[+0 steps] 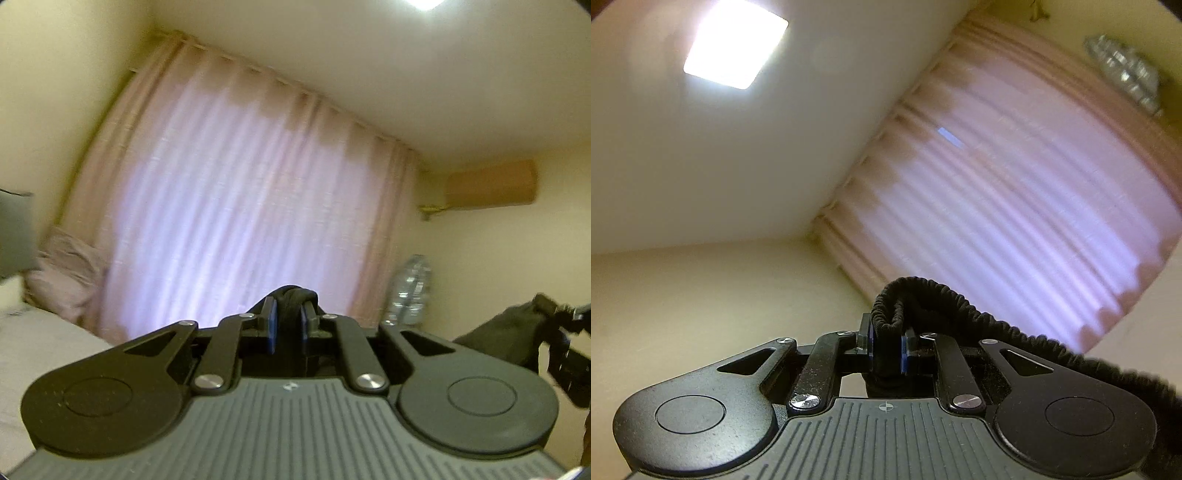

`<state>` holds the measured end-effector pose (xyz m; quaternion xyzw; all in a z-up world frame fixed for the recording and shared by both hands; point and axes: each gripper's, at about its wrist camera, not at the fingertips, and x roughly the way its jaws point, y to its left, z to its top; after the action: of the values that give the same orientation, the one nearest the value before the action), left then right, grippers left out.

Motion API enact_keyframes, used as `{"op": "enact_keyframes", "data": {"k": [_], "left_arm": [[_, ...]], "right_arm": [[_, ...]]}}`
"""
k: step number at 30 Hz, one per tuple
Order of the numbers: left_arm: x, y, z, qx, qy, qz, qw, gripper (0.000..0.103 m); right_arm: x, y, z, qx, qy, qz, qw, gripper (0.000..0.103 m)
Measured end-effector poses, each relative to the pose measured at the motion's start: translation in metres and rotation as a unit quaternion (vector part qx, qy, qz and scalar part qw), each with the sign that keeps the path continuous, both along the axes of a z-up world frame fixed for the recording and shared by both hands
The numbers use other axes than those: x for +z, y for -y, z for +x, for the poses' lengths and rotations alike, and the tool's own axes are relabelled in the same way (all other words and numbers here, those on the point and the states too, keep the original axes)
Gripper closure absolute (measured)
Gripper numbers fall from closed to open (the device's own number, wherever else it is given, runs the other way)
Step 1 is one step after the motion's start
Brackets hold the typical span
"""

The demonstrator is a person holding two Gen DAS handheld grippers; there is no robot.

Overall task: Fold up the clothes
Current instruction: 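Grasp the dark green shorts with both grippers and lift them off the pile, then lay the dark green shorts flat on the open bed and open both grippers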

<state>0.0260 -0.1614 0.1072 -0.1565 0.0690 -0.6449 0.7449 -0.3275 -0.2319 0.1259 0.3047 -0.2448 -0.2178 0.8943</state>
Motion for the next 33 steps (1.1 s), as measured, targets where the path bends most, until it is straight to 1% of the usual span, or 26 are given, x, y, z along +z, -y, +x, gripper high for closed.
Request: {"op": "enact_keyframes", "data": {"k": [1, 2, 3, 4, 5, 6, 7, 8, 9, 10, 11, 12, 13, 16, 19, 20, 22, 23, 24, 25, 26, 28, 30, 32, 33], "left_arm": [[-0.003, 0.014, -0.014, -0.009, 0.001, 0.004, 1.0, 0.094], [-0.004, 0.03, -0.026, -0.011, 0.006, 0.017, 0.9998, 0.093], [-0.012, 0.052, -0.036, -0.006, 0.018, 0.057, 0.9982, 0.092], [-0.02, 0.075, -0.047, -0.002, 0.029, 0.097, 0.9948, 0.092], [-0.029, 0.097, -0.057, 0.001, 0.041, 0.14, 0.9893, 0.089], [-0.046, 0.118, -0.065, -0.003, 0.052, 0.21, 0.9764, 0.088], [-0.063, 0.138, -0.073, -0.008, 0.062, 0.275, 0.9594, 0.088], [-0.083, 0.141, -0.079, -0.015, 0.067, 0.309, 0.9487, 0.088], [-0.103, 0.143, -0.085, -0.022, 0.072, 0.342, 0.9367, 0.087], [-0.123, 0.146, -0.091, -0.029, 0.076, 0.373, 0.9241, 0.085], [-0.139, 0.139, -0.094, -0.032, 0.079, 0.392, 0.9163, 0.08], [-0.155, 0.131, -0.097, -0.033, 0.077, 0.411, 0.9079, 0.078], [-0.171, 0.12, -0.096, -0.035, 0.067, 0.431, 0.8993, 0.078], [-0.213, 0.087, -0.095, -0.036, 0.037, 0.486, 0.8722, 0.078], [-0.237, 0.049, -0.091, -0.036, 0.028, 0.521, 0.8524, 0.078], [-0.244, 0.035, -0.09, -0.035, 0.027, 0.532, 0.8458, 0.078], [-0.25, 0.017, -0.091, -0.034, 0.028, 0.548, 0.8353, 0.078], [-0.25, 0.003, -0.097, -0.033, 0.031, 0.553, 0.8321, 0.078], [-0.25, -0.003, -0.098, -0.034, 0.035, 0.558, 0.8287, 0.078], [-0.249, -0.003, -0.092, -0.038, 0.039, 0.559, 0.8271, 0.078], [-0.248, -0.003, -0.087, -0.041, 0.044, 0.561, 0.8258, 0.077], [-0.242, -0.008, -0.083, -0.043, 0.056, 0.556, 0.8284, 0.075], [-0.236, -0.013, -0.079, -0.045, 0.068, 0.551, 0.8308, 0.069], [-0.236, -0.02, -0.075, -0.046, 0.074, 0.55, 0.8307, 0.068], [-0.235, -0.023, -0.073, -0.046, 0.077, 0.549, 0.8307, 0.068]], "right_arm": [[0.003, -0.001, -0.018, -0.015, -0.002, 0.002, 1.0, 0.091], [-0.002, -0.003, -0.038, -0.036, -0.005, 0.014, 0.999, 0.091], [-0.007, -0.005, -0.056, -0.057, -0.009, 0.027, 0.998, 0.091], [-0.019, 0.0, -0.066, -0.09, -0.031, 0.061, 0.994, 0.091], [-0.031, 0.004, -0.076, -0.122, -0.054, 0.095, 0.987, 0.09], [-0.046, 0.013, -0.078, -0.148, -0.093, 0.136, 0.975, 0.077], [-0.069, 0.022, -0.084, -0.161, -0.148, 0.195, 0.956, 0.059], [-0.092, 0.031, -0.09, -0.173, -0.202, 0.252, 0.931, 0.046], [-0.114, 0.04, -0.096, -0.184, -0.252, 0.306, 0.9, 0.037], [-0.141, 0.038, -0.101, -0.185, -0.275, 0.342, 0.879, 0.037], [-0.159, 0.03, -0.112, -0.182, -0.283, 0.363, 0.869, 0.037], [-0.177, 0.022, -0.122, -0.179, -0.29, 0.385, 0.858, 0.037], [-0.195, 0.015, -0.132, -0.176, -0.297, 0.405, 0.847, 0.037], [-0.223, -0.006, -0.148, -0.163, -0.324, 0.439, 0.822, 0.037], [-0.245, -0.036, -0.146, -0.169, -0.372, 0.449, 0.794, 0.037], [-0.246, -0.044, -0.139, -0.164, -0.388, 0.448, 0.789, 0.037], [-0.248, -0.06, -0.123, -0.154, -0.417, 0.445, 0.777, 0.037], [-0.252, -0.062, -0.112, -0.148, -0.429, 0.442, 0.774, 0.037], [-0.255, -0.065, -0.102, -0.142, -0.44, 0.44, 0.77, 0.037], [-0.259, -0.068, -0.091, -0.137, -0.451, 0.437, 0.766, 0.037], [-0.262, -0.071, -0.08, -0.131, -0.461, 0.433, 0.763, 0.037], [-0.258, -0.083, -0.061, -0.122, -0.471, 0.417, 0.768, 0.037], [-0.253, -0.095, -0.042, -0.113, -0.48, 0.401, 0.772, 0.037], [-0.249, -0.107, -0.023, -0.104, -0.488, 0.384, 0.777, 0.037], [-0.251, -0.113, -0.019, -0.106, -0.49, 0.383, 0.776, 0.037]]}}
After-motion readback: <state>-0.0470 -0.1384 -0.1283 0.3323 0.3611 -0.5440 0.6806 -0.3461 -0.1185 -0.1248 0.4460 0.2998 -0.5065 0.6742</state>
